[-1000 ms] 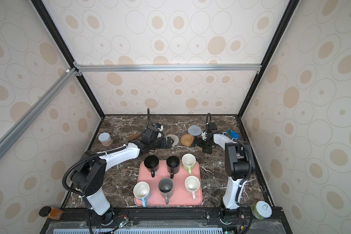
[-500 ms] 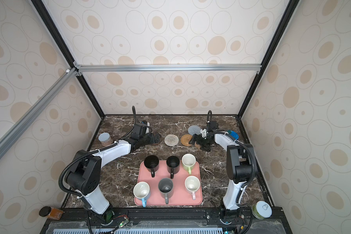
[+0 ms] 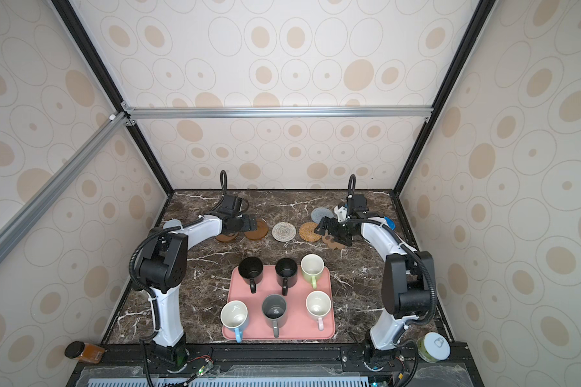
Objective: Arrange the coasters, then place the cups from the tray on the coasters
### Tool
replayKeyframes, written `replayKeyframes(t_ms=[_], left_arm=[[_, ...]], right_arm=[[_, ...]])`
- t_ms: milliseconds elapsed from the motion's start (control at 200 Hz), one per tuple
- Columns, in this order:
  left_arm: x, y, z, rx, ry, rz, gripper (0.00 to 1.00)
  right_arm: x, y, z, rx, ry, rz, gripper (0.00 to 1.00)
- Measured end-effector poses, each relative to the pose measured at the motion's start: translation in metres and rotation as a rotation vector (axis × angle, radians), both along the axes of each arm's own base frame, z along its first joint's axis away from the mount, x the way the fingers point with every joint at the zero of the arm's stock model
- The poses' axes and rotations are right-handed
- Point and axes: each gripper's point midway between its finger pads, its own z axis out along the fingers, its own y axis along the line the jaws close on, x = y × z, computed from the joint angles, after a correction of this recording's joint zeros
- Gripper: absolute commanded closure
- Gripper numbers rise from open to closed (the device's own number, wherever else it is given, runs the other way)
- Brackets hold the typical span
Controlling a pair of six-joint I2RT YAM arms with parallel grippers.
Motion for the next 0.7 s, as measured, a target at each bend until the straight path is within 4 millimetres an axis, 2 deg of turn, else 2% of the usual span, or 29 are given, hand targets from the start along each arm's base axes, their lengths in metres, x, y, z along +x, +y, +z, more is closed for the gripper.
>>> replayKeyframes(t_ms=[160, 280, 460, 595, 700], left_arm=[[0.010, 0.014, -0.001, 0.115, 0.014, 0.013, 0.08], [0.007, 0.026, -0.010, 0.177, 0.047, 0.022, 0.17], [0.001, 0.034, -0.020, 0.210, 0.075, 0.025, 0.28], [-0.002, 0.038, -0.026, 0.212, 0.084, 0.027, 0.40], [0.000, 0.040, -0.027, 0.210, 0.080, 0.031, 0.42]], right_arm=[[-0.004, -0.007, 0.012, -0.008, -0.029, -0.009, 0.00], [-0.007, -0.011, 0.015, -0.013, -0.034, -0.016, 0.00], [-0.013, -0.014, 0.006, -0.023, -0.008, -0.023, 0.00], [-0.016, -0.015, 0.002, -0.026, 0.007, -0.024, 0.00], [-0.017, -0.016, 0.000, -0.027, 0.013, -0.027, 0.00]])
